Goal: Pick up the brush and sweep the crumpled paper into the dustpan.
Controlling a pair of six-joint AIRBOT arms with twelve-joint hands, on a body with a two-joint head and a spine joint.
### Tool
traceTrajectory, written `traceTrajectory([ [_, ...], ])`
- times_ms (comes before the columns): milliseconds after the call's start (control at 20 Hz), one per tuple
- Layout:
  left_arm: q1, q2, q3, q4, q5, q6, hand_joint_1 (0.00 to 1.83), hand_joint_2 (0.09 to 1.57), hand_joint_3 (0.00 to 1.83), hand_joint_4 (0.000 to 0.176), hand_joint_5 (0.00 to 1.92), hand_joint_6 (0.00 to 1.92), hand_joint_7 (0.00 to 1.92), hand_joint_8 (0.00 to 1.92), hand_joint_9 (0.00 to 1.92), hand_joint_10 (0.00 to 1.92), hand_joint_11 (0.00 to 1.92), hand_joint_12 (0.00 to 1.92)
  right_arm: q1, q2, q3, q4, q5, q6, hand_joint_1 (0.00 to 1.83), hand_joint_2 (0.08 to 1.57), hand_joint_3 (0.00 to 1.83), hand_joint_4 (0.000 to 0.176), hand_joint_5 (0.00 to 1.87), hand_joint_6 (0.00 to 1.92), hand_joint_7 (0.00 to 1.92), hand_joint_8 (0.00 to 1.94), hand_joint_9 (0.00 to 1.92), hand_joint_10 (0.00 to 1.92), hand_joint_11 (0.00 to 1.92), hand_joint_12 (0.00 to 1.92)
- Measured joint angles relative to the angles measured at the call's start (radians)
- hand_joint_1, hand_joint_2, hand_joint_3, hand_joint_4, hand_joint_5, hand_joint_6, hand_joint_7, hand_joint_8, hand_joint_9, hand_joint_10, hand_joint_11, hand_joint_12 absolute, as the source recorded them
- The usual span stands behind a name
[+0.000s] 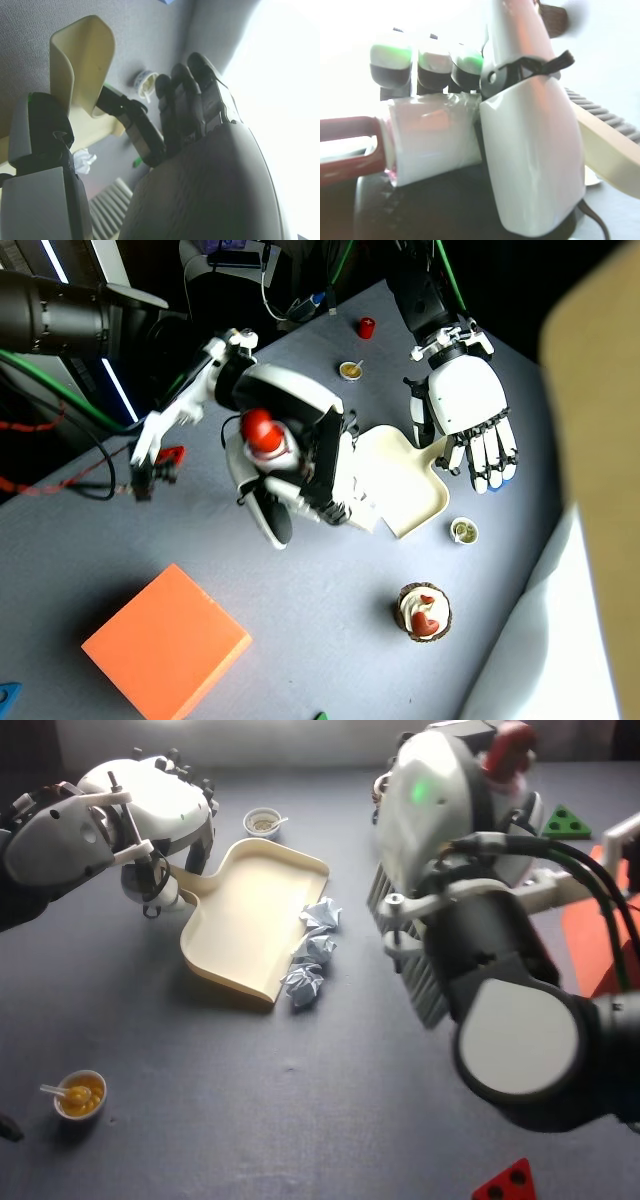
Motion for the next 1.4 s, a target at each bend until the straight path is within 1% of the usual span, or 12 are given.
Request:
traceTrajectory([
  [100,0.0,0.0,-0.001,0.0,0.0,0.0,1.1,1.11,0.0,0.0,1.01,0.93,0.33,0.0,0.24,0.0,0.0,0.49,0.03,-0.041,0.02,0.023,-0.038,-0.114,1.46,1.15,0.0,0.176,1.03,1.92,1.11,1.94,1.16,1.92,1.14,1.92],
  [200,0.0,0.0,-0.001,0.0,-0.002,0.0,1.12,1.1,0.0,0.0,1.02,0.91,0.33,0.0,0.24,0.0,0.02,0.49,0.047,-0.071,0.039,0.064,-0.084,-0.144,1.49,1.14,0.0,0.176,1.04,1.92,1.1,1.94,1.15,1.92,1.12,1.92],
  [300,0.0,0.003,-0.001,-0.003,-0.002,-0.003,1.09,1.11,0.0,0.0,0.99,0.96,0.33,0.0,0.24,0.0,0.01,0.5,0.047,-0.072,0.043,0.122,-0.114,-0.151,1.5,1.14,0.0,0.176,1.04,1.92,1.11,1.94,1.17,1.92,1.12,1.92],
  [400,0.001,0.006,-0.001,-0.004,-0.005,-0.002,1.1,1.11,0.0,0.0,1.01,0.93,0.35,0.0,0.27,0.01,0.03,0.52,0.042,-0.075,0.057,0.159,-0.148,-0.151,1.48,1.14,0.0,0.176,1.05,1.92,1.09,1.94,1.15,1.92,1.11,1.92],
  [550,0.001,0.006,-0.003,-0.004,-0.005,-0.003,1.11,1.1,0.0,0.0,1.01,0.93,0.35,0.0,0.26,0.0,0.01,0.51,0.042,-0.097,0.084,0.138,-0.183,-0.152,1.5,1.15,0.0,0.176,1.04,1.92,1.1,1.94,1.17,1.92,1.14,1.92],
  [650,0.001,0.006,-0.003,-0.005,-0.004,-0.003,1.11,1.1,0.0,0.0,1.02,0.91,0.35,0.0,0.26,0.0,0.02,0.52,0.041,-0.127,0.12,0.129,-0.192,-0.153,1.47,1.14,0.0,0.176,1.05,1.92,1.11,1.94,1.15,1.92,1.15,1.92],
  [800,0.001,0.006,-0.007,-0.006,-0.006,-0.003,1.1,1.1,0.0,0.0,1.03,0.9,0.36,0.0,0.28,0.0,0.05,0.52,0.029,-0.175,0.187,0.193,-0.193,-0.159,1.49,1.14,0.0,0.176,1.04,1.92,1.1,1.94,1.16,1.92,1.17,1.92],
  [900,0.001,0.006,-0.008,-0.006,-0.007,-0.003,1.1,1.1,0.0,0.0,1.03,0.9,0.35,0.0,0.27,0.0,0.04,0.52,0.027,-0.208,0.225,0.23,-0.201,-0.161,1.47,1.14,0.0,0.176,1.05,1.92,1.09,1.94,1.13,1.92,1.14,1.92],
  [1100,0.001,0.006,-0.01,-0.007,-0.008,-0.003,1.13,1.09,0.0,0.0,1.04,0.89,0.37,0.0,0.28,0.0,0.05,0.53,0.036,-0.262,0.263,0.236,-0.206,-0.163,1.46,1.14,0.0,0.176,1.05,1.92,1.08,1.94,1.12,1.92,1.14,1.92],
  [1150,0.001,0.006,-0.01,-0.007,-0.008,-0.003,1.13,1.09,0.0,0.0,1.04,0.89,0.37,0.0,0.28,0.0,0.05,0.53,0.039,-0.278,0.272,0.237,-0.208,-0.163,1.5,1.15,0.0,0.176,1.05,1.92,1.08,1.94,1.13,1.92,1.14,1.92],
  [1250,0.001,0.006,-0.01,-0.007,-0.009,-0.003,1.11,1.1,0.0,0.0,1.02,0.92,0.34,0.0,0.24,0.0,0.0,0.52,0.046,-0.304,0.293,0.248,-0.208,-0.164,1.47,1.14,0.0,0.176,1.06,1.92,1.1,1.94,1.14,1.92,1.15,1.92],
  [1400,0.001,0.006,-0.011,-0.006,-0.01,-0.003,1.1,1.1,0.0,0.0,1.02,0.91,0.36,0.0,0.27,0.01,0.05,0.56,0.053,-0.333,0.33,0.254,-0.215,-0.167,1.47,1.14,0.0,0.176,1.08,1.92,1.14,1.94,1.19,1.92,1.14,1.92],
])
